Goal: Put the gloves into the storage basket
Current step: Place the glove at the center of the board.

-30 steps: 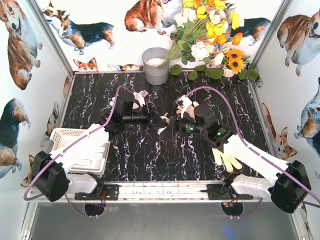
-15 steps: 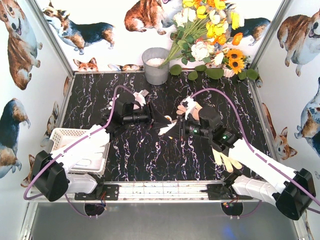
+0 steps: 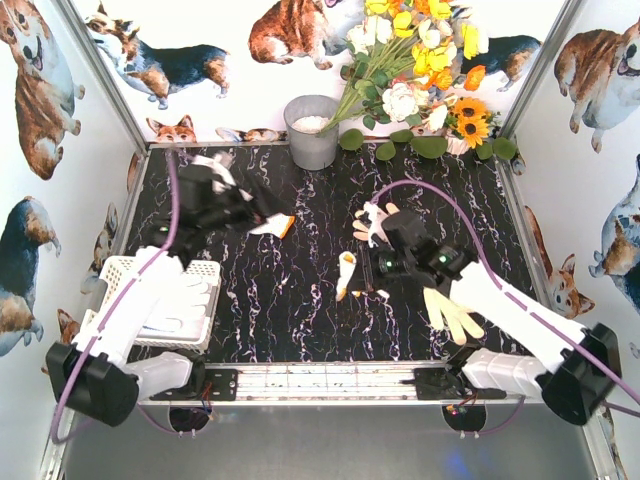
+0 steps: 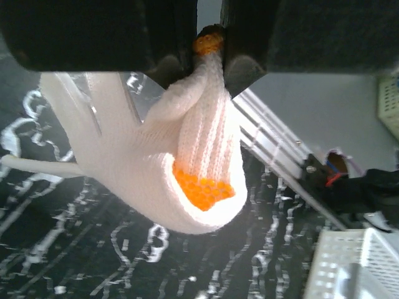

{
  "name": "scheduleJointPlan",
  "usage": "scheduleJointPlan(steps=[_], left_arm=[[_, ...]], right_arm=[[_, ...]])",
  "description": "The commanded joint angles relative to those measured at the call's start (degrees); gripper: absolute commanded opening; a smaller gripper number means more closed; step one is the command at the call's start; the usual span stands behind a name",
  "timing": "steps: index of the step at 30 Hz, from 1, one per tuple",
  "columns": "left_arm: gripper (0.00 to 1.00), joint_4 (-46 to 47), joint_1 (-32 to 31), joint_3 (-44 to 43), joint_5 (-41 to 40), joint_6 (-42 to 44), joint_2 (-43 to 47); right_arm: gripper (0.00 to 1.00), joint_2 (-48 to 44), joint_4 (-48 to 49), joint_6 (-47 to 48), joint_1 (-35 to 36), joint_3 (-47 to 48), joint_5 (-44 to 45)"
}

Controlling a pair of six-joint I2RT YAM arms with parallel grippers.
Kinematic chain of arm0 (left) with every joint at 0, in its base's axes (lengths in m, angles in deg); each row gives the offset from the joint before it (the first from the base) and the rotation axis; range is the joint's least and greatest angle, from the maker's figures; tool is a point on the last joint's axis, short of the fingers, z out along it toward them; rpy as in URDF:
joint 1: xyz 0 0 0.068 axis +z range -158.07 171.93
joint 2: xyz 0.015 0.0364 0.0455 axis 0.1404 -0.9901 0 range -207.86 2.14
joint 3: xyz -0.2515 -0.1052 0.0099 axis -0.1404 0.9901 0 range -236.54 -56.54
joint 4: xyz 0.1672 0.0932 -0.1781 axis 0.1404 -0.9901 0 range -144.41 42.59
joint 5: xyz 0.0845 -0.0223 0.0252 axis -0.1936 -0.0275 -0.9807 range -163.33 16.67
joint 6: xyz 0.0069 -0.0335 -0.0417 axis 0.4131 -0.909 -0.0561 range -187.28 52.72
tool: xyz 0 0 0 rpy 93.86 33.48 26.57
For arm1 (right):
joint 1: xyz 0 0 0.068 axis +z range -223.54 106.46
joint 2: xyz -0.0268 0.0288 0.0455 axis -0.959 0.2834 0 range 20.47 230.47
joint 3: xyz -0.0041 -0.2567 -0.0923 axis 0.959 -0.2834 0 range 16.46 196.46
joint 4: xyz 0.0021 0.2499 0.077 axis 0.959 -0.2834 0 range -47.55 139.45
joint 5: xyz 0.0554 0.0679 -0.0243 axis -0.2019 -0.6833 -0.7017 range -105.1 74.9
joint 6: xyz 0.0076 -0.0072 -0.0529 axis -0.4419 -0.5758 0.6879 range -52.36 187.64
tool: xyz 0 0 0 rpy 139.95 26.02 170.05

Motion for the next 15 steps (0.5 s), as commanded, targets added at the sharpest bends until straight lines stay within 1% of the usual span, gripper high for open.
scheduleJointPlan(steps=[1,5,8,11,15], left_arm=[[0.83,-8.7,6.37,-3.24,-2.92,11.89,1.96],[0.83,-10.91,7.88,-3.63,-4.52,15.19,2.47],[0.83,-10.42,7.88,-1.5,-4.78,14.92,3.85],[0.83,-9.65,7.88,1.66,-5.49,13.8,5.64],[0.83,-9.37,7.88,4.86,-6.89,12.46,7.71]], right_arm=[[0.0,5.04,-14.23,6.15,-0.05,8.8,8.61],[0.02,11.8,-20.25,11.77,-0.13,15.59,13.96],[0.02,18.79,-27.16,16.47,0.23,22.48,18.82],[0.02,26.39,-33.82,20.1,3.0,29.34,22.68],[0.04,33.21,-31.45,20.42,7.56,31.74,22.29]])
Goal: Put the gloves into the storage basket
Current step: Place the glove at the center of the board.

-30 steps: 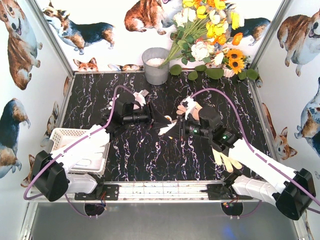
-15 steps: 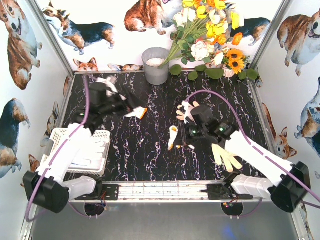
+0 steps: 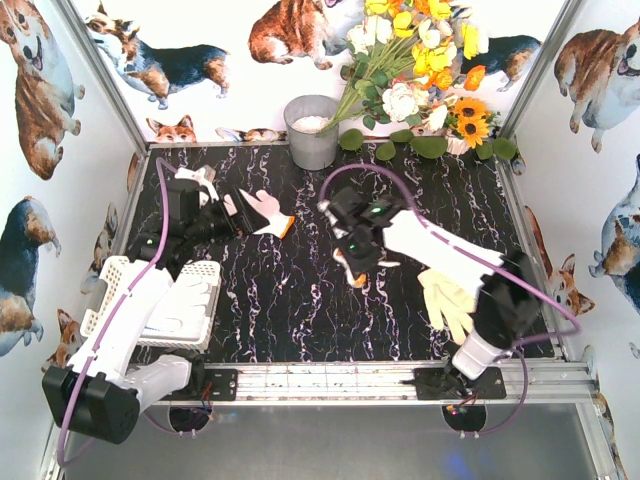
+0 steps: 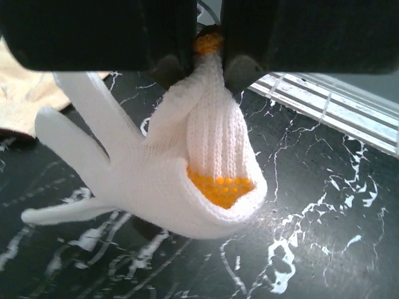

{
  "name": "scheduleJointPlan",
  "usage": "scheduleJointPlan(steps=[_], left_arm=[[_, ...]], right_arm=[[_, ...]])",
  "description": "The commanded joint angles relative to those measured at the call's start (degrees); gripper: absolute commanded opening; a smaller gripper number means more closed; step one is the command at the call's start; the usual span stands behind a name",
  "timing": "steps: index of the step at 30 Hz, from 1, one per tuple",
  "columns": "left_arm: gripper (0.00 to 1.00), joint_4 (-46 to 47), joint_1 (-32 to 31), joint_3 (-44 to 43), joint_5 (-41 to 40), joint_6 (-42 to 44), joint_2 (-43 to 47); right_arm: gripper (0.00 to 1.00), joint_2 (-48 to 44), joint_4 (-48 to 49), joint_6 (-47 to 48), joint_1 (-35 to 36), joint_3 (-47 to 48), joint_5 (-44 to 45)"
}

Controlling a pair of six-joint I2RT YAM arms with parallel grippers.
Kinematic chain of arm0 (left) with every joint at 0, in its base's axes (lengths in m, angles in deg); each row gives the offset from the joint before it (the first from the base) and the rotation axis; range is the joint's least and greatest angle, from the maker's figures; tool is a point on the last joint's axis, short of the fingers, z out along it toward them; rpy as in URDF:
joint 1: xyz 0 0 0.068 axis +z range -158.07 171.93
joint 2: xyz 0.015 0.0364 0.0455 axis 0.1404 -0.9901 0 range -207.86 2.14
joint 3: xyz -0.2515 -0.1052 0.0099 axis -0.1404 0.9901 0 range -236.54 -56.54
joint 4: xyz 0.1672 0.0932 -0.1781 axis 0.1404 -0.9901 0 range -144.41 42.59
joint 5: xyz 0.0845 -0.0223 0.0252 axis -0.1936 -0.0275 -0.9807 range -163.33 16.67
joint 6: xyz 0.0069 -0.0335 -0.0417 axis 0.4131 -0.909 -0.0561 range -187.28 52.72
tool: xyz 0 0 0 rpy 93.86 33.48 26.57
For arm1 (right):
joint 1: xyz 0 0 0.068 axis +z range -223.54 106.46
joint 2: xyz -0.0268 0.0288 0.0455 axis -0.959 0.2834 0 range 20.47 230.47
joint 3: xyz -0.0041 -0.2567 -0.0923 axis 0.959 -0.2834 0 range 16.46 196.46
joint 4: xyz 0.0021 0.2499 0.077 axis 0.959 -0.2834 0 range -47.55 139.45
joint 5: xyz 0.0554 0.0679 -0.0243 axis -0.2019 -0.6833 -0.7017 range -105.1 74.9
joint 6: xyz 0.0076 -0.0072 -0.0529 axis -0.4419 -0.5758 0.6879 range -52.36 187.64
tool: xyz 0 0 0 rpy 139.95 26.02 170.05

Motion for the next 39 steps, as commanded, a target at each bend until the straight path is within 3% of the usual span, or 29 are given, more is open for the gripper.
scheduleJointPlan(steps=[1,5,9,11,14,18,24,28,32,39], left_arm=[[0.83,-0.22,0.43,2.81,-2.1,0.14,2.35],[0.83,-2.61,0.45,2.68,-4.26,0.71,3.37],[0.84,-3.41,0.45,2.81,-5.36,1.1,4.52],[0.83,-1.77,0.45,3.85,-4.19,0.79,4.69],[0.81,3.97,0.17,7.1,1.73,-1.25,4.25],[0.73,10.56,-5.32,11.59,4.57,-4.37,3.33],[0.51,11.0,-16.21,14.4,1.84,-6.61,0.69],[0.4,13.5,-20.11,19.51,2.99,-9.4,-0.82],[0.34,17.41,-23.4,22.51,3.32,-12.01,-2.73],[0.29,22.9,-27.87,21.98,3.93,-13.38,-10.64]], right_arm=[[0.1,5.13,-1.16,3.06,5.04,3.21,1.68],[0.49,6.09,6.01,0.06,7.52,2.2,-2.29],[0.77,0.28,14.29,-2.77,8.34,-1.49,-2.75],[0.85,-3.81,17.19,-3.99,8.27,-4.32,-0.55],[0.89,-9.78,19.16,-7.95,8.12,-8.29,5.76],[0.86,-14.56,22.04,-15.76,6.25,-15.11,6.91],[0.67,-18.9,34.62,-28.7,3.88,-26.76,-4.51],[0.48,-17.91,40.15,-34.59,3.95,-31.97,-6.68],[0.32,-16.57,41.28,-35.35,4.57,-33.26,-3.31],[0.23,-14.45,42.06,-32.83,5.0,-33.37,4.41]])
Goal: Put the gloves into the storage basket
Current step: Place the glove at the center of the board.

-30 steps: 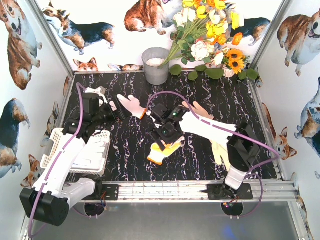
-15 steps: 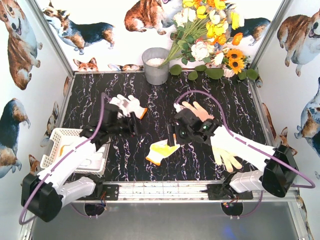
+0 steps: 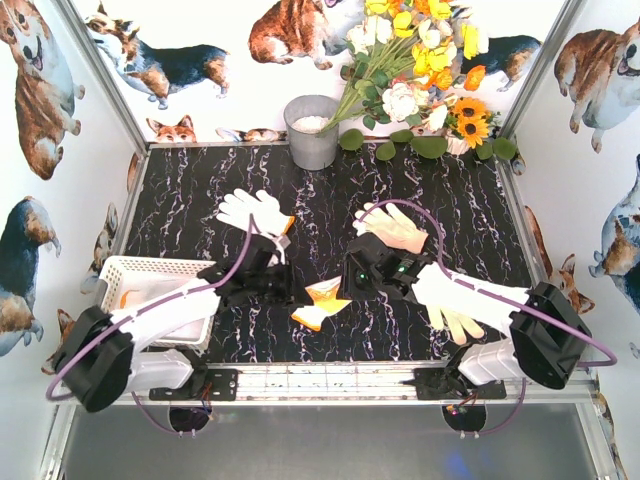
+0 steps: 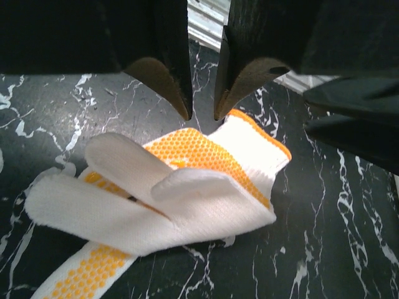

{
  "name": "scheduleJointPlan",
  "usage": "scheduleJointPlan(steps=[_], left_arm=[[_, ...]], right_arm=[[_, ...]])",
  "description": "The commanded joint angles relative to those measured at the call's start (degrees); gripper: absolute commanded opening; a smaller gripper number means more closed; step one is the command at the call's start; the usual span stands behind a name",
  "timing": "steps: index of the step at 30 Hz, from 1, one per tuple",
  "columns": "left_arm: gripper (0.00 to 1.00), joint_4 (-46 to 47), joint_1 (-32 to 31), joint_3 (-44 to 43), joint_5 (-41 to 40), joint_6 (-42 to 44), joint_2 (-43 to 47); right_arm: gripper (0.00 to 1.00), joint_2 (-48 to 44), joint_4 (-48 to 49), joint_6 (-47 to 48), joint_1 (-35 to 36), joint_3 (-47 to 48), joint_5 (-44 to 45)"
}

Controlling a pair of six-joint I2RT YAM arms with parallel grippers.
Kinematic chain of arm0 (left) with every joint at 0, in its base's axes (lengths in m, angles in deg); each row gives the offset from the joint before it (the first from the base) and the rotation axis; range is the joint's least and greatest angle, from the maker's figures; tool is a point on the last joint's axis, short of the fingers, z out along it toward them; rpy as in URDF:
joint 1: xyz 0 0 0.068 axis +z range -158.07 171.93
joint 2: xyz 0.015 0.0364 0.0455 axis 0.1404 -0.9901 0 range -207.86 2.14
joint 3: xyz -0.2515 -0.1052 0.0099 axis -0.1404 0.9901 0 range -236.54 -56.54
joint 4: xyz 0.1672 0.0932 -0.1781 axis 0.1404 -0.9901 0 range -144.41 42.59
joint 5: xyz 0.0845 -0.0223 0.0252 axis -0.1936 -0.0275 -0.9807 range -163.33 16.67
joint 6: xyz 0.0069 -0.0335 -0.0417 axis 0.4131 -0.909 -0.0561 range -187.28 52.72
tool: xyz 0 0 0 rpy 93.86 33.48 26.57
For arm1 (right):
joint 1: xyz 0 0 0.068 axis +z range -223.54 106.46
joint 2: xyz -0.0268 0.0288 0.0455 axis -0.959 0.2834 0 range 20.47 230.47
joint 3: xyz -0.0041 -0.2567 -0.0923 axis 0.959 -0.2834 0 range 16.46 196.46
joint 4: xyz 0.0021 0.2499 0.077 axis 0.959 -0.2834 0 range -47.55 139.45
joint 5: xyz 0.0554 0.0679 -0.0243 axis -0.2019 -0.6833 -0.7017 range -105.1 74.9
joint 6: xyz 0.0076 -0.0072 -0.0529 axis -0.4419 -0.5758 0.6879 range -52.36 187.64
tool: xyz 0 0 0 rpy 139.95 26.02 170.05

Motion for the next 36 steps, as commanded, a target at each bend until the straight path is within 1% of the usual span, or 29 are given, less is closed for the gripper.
scheduleJointPlan(steps=[1,6,11,17,22,25,29,32,36], left_arm=[[0.28,4.73,-1.9,-1.67,0.72,-0.28,-4.9],[0.25,3.67,-2.23,-3.04,0.7,2.19,-9.42],[0.25,3.91,-2.19,-2.75,1.14,3.54,-13.06],[0.24,4.96,-2.28,-2.77,2.3,3.96,-15.98],[0.23,4.69,-2.31,-1.67,3.37,4.44,-18.23],[0.23,4.36,-2.54,-1.32,4.26,4.42,-19.12],[0.23,7.74,-4.25,-1.54,8.47,2.23,-18.89],[0.26,7.76,-5.83,-2.93,9.63,2.35,-17.69],[0.38,6.62,-5.84,-4.03,7.54,2.14,-13.17]], right_arm=[[0.23,1.55,4.49,0.71,0.34,0.47,6.01],[0.22,4.92,5.48,1.42,0.39,1.82,4.93],[0.2,8.69,8.13,0.54,0.73,2.03,3.15],[0.2,10.4,8.8,0.58,0.83,2.47,6.05],[0.2,11.18,6.33,4.04,0.7,6.79,11.69],[0.2,13.72,5.09,6.86,0.23,10.25,14.89],[0.2,16.69,4.38,9.3,-2.68,14.78,13.4],[0.22,15.99,4.75,10.07,-3.94,16.31,11.81],[0.3,12.71,3.47,9.11,-4.56,15.11,10.72]])
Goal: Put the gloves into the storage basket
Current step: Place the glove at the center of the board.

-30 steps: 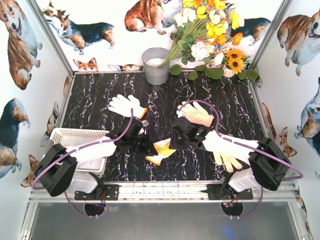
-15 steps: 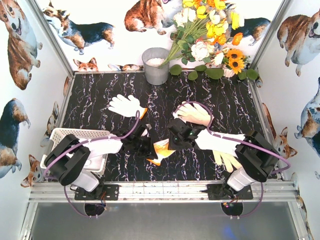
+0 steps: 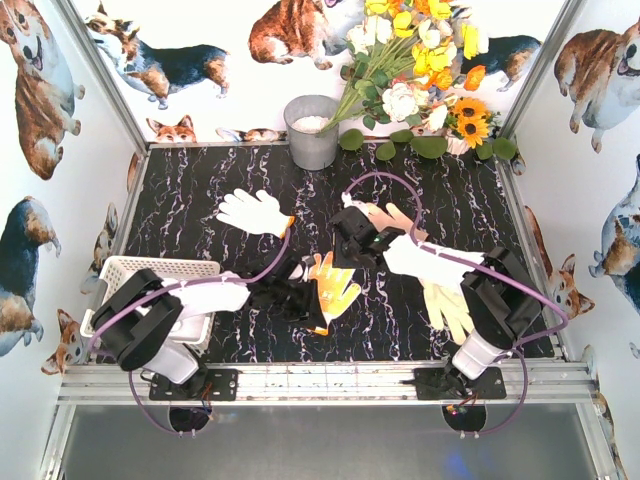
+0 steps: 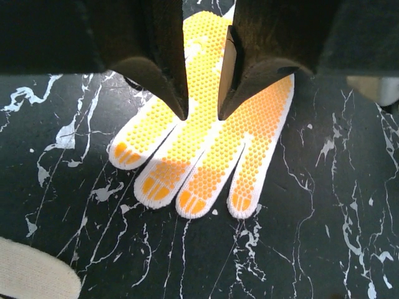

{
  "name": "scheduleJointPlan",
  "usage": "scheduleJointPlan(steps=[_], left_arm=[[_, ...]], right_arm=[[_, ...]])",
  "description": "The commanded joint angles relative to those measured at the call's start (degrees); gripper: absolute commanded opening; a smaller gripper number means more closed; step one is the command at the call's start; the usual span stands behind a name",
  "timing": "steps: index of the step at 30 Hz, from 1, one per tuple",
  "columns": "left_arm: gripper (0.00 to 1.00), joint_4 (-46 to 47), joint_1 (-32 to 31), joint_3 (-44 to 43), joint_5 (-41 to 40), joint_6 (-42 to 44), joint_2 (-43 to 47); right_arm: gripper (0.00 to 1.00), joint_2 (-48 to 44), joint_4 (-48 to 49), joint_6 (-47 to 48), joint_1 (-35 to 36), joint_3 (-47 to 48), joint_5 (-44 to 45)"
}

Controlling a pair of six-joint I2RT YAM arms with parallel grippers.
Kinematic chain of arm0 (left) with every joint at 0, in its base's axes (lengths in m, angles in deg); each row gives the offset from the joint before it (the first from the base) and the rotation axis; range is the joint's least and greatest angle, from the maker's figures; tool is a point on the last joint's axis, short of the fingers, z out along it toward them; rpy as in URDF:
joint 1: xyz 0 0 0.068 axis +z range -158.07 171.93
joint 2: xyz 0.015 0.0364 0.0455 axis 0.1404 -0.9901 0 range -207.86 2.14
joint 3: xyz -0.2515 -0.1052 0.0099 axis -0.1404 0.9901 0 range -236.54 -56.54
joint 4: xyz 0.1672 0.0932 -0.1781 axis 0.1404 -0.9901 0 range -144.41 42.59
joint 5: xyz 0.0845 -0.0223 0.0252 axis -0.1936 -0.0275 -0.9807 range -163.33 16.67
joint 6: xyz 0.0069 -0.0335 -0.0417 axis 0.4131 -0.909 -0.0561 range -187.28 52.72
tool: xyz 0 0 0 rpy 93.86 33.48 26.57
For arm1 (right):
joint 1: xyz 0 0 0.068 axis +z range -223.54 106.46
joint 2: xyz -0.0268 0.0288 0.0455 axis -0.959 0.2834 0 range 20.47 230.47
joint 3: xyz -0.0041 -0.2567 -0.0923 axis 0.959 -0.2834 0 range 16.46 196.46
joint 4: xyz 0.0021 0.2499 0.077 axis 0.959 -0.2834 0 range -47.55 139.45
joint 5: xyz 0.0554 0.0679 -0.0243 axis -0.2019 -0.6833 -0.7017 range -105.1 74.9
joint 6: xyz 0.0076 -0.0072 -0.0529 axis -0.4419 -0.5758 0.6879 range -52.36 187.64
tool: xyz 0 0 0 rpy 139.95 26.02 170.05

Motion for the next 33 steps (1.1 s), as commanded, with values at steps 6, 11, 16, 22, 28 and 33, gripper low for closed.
scheduleJointPlan(steps=[6,11,16,22,28,33], left_arm=[[0.48,-6.58,0.24,-4.15,-9.45,0.83,9.25],[0.49,-10.6,1.23,-3.2,-14.79,1.96,10.09],[0.5,-9.6,1.8,-2.23,-14.45,2.46,8.45],[0.43,-7.85,2.24,-0.67,-14.4,3.18,5.72],[0.39,-6.22,2.93,-0.11,-12.87,3.47,3.6],[0.37,-5.52,2.92,-0.12,-11.95,3.64,2.74]], right_arm=[[0.41,-10.35,-2.29,-4.34,-0.4,-6.45,-5.47],[0.46,-14.01,-0.77,-8.97,-0.15,-13.17,-10.98],[0.5,-13.91,1.96,-11.21,1.34,-16.04,-13.03],[0.5,-10.91,3.98,-12.68,3.6,-16.17,-14.31],[0.5,-8.52,3.8,-12.81,4.95,-16.09,-12.98],[0.5,-6.62,2.67,-11.9,4.96,-14.82,-10.88]])
